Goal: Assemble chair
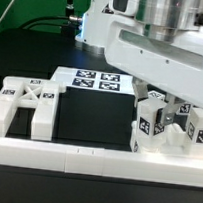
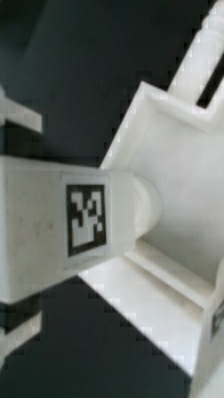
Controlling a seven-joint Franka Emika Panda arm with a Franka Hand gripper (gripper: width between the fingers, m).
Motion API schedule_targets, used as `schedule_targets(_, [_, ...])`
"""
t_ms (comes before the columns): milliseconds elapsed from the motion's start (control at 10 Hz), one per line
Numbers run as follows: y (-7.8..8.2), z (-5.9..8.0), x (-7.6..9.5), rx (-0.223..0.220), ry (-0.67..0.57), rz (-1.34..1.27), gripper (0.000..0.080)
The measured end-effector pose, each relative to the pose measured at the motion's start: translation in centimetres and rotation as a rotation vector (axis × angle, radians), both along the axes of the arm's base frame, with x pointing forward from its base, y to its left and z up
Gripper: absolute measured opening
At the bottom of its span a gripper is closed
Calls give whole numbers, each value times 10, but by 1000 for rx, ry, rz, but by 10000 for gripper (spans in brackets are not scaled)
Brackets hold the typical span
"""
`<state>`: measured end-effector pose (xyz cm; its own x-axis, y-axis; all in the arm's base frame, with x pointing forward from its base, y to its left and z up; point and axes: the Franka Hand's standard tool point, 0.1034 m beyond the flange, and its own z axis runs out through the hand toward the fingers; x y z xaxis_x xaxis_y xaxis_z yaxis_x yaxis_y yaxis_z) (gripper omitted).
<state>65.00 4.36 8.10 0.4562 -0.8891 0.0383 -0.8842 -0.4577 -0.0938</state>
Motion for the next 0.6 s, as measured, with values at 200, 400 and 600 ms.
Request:
schedule_targets(200, [0,-1,-5,27,-40,-217,287])
schedule_targets(400, [3,-1,-9,53,-76,-441,287])
schedule_targets(600, [3,-1,-9,45,-74,-393,367])
